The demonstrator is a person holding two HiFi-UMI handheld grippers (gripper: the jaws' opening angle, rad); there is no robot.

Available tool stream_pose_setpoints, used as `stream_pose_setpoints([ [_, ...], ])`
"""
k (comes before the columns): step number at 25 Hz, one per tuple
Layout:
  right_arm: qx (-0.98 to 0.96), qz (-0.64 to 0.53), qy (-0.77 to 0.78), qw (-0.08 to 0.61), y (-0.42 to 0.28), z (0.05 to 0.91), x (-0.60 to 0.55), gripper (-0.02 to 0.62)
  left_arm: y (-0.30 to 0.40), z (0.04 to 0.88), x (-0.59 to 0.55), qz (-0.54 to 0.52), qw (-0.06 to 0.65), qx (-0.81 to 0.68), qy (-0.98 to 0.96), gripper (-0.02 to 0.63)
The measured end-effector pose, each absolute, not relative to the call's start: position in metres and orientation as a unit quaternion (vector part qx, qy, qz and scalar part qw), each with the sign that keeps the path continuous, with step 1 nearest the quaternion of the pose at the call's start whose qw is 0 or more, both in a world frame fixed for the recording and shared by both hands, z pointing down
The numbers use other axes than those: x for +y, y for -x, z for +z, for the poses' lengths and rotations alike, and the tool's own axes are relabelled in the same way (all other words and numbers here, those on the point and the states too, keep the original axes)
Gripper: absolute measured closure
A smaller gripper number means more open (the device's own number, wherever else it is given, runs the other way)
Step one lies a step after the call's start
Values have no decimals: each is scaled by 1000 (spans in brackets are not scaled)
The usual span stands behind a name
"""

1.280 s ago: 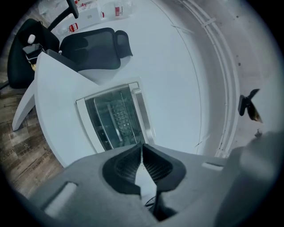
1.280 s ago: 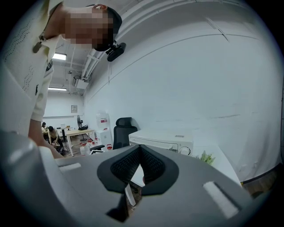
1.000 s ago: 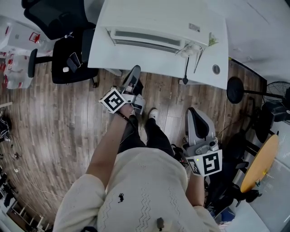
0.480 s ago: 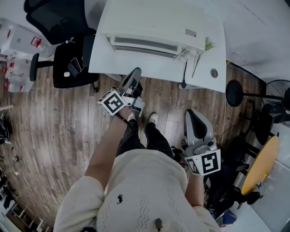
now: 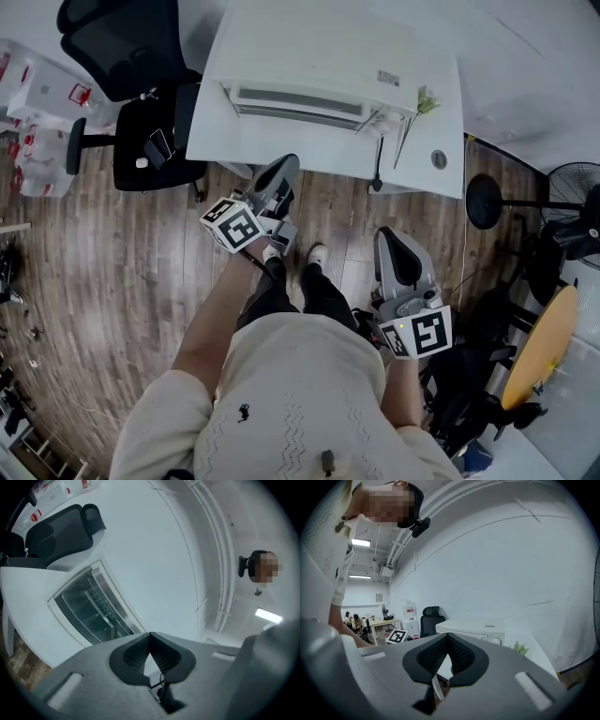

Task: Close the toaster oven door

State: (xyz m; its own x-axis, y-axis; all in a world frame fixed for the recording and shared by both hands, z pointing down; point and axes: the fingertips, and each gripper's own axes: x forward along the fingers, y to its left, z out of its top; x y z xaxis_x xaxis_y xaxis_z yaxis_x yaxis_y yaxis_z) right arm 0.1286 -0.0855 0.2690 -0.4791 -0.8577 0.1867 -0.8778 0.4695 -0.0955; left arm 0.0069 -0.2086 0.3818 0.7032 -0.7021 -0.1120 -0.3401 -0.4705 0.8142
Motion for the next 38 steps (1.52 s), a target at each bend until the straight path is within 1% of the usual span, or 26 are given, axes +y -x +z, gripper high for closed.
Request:
stream_pose_setpoints([
  [9,-856,86,-508,52,-130,268,-90,586,-13,362,-190,-175,363,-305,-863,604],
  [13,-854,89,-510,53,-133,271,-92,586,-17,352,-181,-143,327,-308,-882,604],
  [26,-859,97,-501,53,-130,279,-86,586,-22,334,-139,-76,253,-299,-917,604],
  [32,-864,96,-491,52,-127,280,-83,586,-13,330,-122,-61,231,-315,-919,604],
  [38,-868,88,-487,48,-126,277,-79,586,-4,326,-112,-69,227,-331,-913,604],
])
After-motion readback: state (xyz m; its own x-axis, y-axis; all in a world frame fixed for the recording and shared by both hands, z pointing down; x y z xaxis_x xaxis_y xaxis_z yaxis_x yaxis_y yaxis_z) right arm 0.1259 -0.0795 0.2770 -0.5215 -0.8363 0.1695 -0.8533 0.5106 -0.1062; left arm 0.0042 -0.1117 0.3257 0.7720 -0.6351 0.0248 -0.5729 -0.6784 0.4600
